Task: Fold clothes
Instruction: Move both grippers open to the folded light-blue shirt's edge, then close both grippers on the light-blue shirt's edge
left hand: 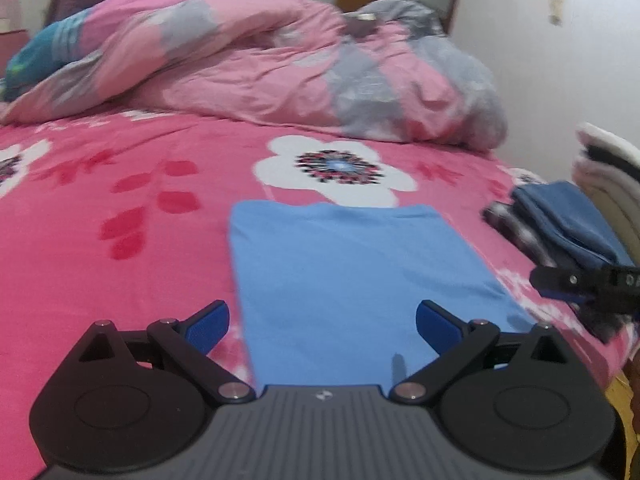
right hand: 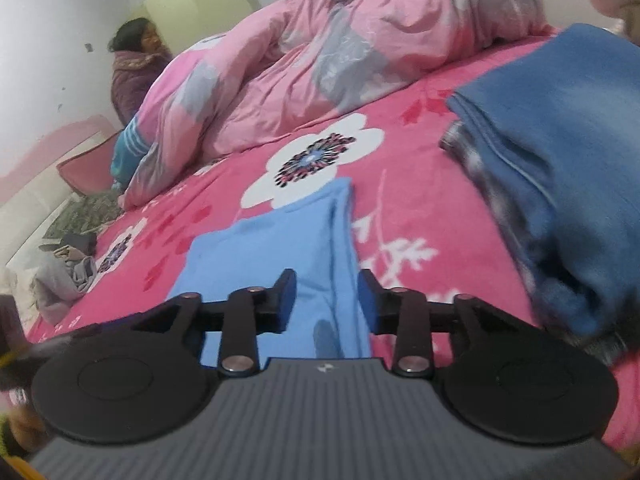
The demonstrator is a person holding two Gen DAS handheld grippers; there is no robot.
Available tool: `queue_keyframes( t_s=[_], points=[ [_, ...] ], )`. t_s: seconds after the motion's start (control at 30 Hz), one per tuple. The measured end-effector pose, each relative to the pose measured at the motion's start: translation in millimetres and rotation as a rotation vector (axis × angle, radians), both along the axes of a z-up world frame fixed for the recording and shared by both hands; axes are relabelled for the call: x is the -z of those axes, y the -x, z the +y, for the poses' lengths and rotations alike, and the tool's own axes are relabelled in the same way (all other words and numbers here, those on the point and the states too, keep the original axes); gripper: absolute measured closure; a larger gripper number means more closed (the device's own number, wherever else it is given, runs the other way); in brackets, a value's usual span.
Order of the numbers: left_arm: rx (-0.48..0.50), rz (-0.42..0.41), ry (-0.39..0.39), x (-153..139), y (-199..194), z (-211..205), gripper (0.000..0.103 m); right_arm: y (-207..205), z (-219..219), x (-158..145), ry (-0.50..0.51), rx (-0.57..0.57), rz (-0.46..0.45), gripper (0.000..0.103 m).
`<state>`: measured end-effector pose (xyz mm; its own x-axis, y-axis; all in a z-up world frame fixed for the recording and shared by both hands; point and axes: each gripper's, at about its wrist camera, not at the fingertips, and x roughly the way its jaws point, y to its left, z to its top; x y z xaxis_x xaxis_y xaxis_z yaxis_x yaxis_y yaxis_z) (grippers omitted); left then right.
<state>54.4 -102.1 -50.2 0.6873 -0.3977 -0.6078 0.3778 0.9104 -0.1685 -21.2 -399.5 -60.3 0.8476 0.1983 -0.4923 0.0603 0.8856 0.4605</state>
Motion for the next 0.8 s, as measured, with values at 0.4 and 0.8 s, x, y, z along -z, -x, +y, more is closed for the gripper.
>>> queue_keyframes(
  t_s=[0.4,0.8],
  points=[
    [-0.068,0.204,-0.086,17,-47,-8,0.003,-80,-11,18,-0.071,-0.076,0.177,0.042],
    [-0.067,0.210,-0.112,18,-48,-14,0.002,-126,-12,22,-0.140,-0.086,0.199,0.041]
  ],
)
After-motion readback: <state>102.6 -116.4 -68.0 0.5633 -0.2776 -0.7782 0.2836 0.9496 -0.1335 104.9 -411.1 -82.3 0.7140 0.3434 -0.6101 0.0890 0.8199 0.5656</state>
